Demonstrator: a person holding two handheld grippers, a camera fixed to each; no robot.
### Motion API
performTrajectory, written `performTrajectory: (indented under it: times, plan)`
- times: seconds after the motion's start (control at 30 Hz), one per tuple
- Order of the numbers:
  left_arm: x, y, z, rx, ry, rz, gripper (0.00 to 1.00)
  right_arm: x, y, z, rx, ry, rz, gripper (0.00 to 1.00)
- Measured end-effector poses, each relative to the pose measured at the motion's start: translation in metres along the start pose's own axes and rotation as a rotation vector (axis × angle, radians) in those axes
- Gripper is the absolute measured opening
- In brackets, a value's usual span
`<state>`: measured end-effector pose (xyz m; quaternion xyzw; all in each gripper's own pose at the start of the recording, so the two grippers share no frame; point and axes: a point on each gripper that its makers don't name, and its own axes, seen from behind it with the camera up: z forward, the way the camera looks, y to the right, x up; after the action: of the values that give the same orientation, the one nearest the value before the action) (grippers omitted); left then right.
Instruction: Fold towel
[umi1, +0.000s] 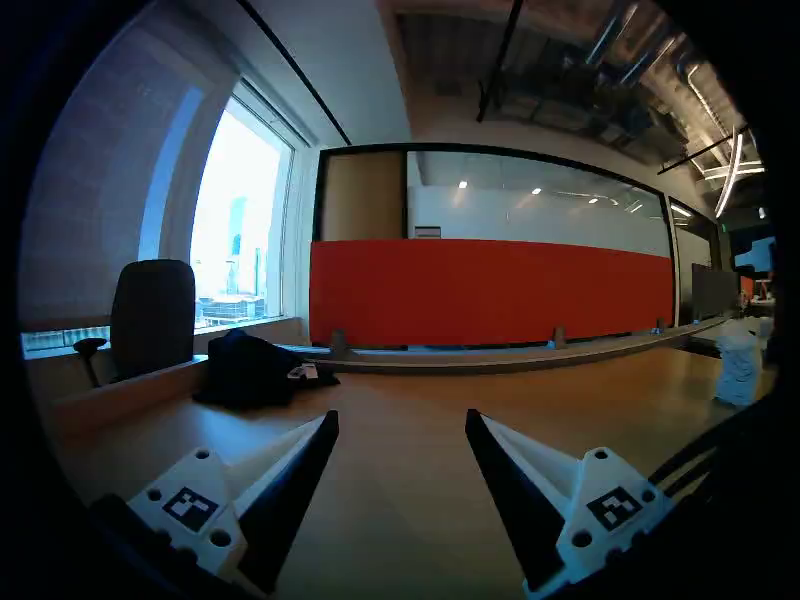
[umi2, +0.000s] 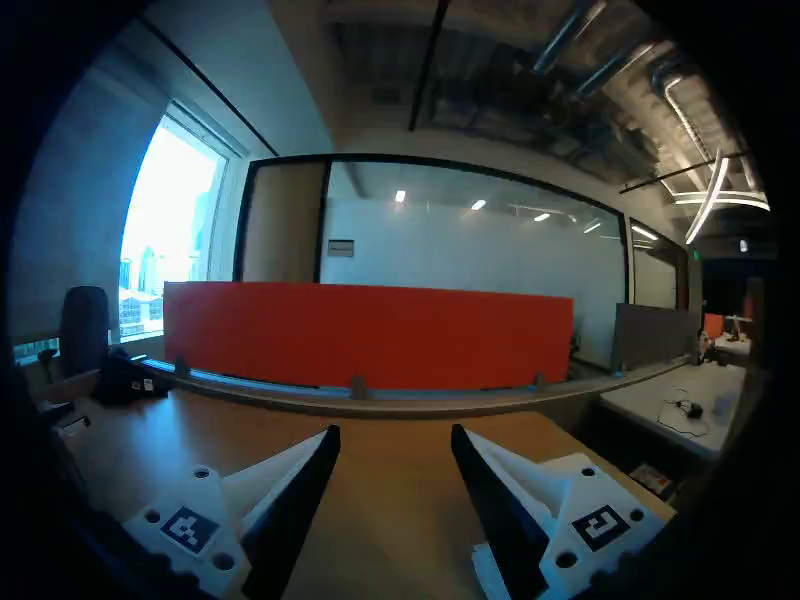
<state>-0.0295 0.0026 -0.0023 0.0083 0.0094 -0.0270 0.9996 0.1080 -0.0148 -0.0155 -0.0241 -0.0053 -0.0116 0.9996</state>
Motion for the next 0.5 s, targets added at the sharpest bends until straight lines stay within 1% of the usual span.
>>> performTrajectory:
  times: [0.17,0.37,0.5]
  plan:
    - [-0.0053,-0.0001,0.0005,-0.002,-0.004,-0.010,0.94,0.0017,0.0007,0.0001,-0.003,0.003,-0.001,0.85]
    - [-0.0070,0.0051,0.0014,-0.012,-0.006,0.016,0.94,0.0052,-0.0002,-0.0003,0.001,0.007,-0.005,0.85]
    - [-0.0075,0.0046,0.0027,-0.015,-0.010,0.013,0.94,0.0048,0.0016,0.0001,-0.001,0.010,-0.003,0.85]
